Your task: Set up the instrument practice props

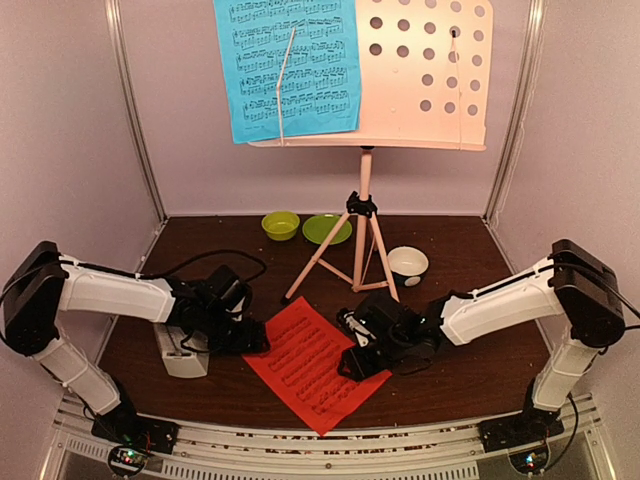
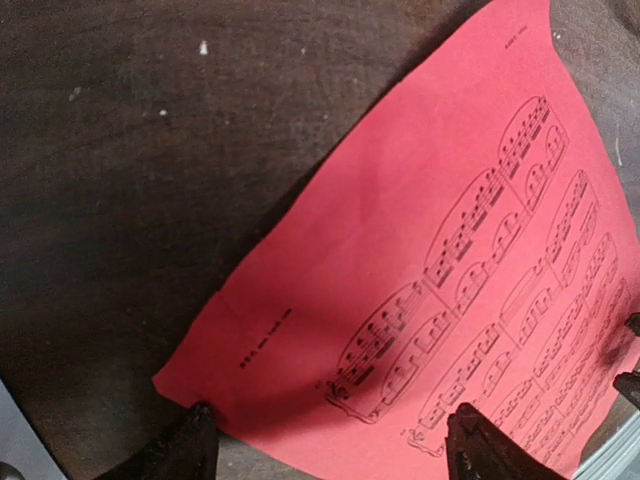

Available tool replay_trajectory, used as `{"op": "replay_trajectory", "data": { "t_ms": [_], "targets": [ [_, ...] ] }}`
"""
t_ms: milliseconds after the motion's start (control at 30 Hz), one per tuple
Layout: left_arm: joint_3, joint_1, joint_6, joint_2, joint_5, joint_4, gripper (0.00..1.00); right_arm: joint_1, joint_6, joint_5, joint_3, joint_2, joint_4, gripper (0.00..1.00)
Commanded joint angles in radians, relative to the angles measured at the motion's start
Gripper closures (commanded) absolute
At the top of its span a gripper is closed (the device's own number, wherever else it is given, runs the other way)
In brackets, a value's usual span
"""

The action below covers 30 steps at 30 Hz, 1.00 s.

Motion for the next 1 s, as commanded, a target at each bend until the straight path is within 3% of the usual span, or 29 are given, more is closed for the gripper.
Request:
{"op": "replay_trajectory", "data": {
  "t_ms": [0,567,967],
  "targets": [
    [0.0,0.0,-0.027,0.031,0.048,0.124,0.21,0.009,0.032,-0.003,-0.028,0.054,0.047,0.53],
    [0.011,0.001,-0.001,0.025,0.107,0.415,0.27,0.036,0.048,-0.031,-0.001,0.082,0.062,0.56],
    [-0.121,-0.008,-0.22,-0.114,0.121,0.387,0.24,0.036,0.08,-0.018,0.041,0.135,0.058,0.56]
  ]
}}
